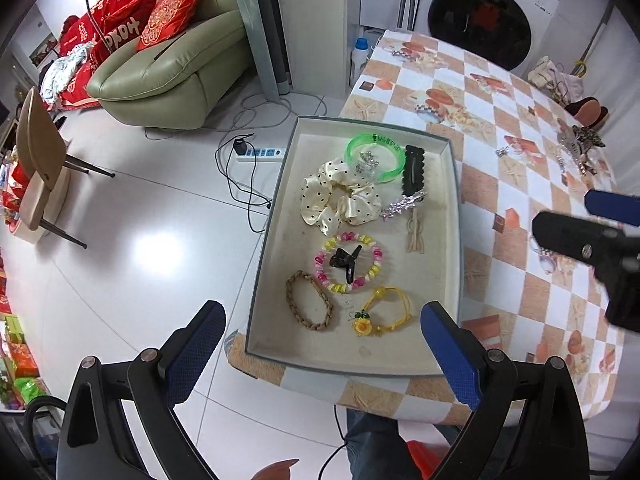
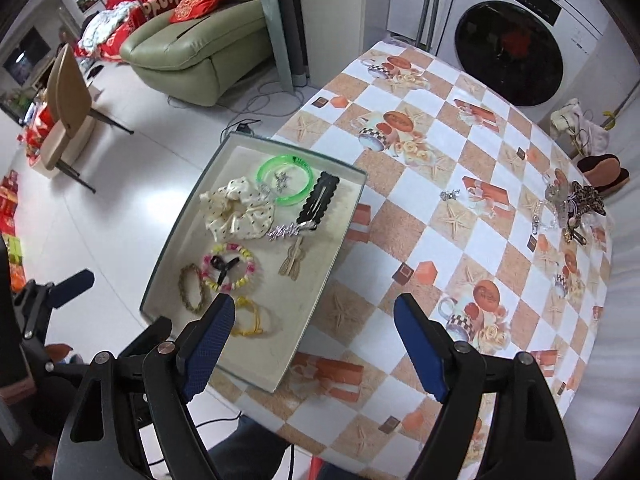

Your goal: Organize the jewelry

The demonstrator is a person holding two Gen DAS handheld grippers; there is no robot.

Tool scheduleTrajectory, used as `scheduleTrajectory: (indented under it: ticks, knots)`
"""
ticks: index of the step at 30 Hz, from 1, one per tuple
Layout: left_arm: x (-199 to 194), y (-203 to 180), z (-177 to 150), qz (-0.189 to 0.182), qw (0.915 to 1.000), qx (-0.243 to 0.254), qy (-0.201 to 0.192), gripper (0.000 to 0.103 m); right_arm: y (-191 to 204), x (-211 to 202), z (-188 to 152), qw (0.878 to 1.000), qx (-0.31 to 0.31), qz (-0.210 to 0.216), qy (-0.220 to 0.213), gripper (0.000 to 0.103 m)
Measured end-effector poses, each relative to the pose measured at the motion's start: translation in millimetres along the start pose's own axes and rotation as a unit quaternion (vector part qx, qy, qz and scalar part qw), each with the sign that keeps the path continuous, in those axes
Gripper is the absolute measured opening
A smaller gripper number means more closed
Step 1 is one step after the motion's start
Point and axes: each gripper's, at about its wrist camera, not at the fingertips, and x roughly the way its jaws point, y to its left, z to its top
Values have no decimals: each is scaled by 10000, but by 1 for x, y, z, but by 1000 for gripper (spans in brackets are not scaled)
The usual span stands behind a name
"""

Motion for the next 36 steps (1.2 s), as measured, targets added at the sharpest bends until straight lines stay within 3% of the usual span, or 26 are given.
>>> scheduleTrajectory:
  ticks: [11,36]
  knots:
    - [-26,5,-3,-138,9999,4,5,101,3,-22,-5,10000,13,-73,-18,84]
    - [-33,7,0,-114,9999,-26,12,101,3,-25,-2,10000,5,-66,-7,84]
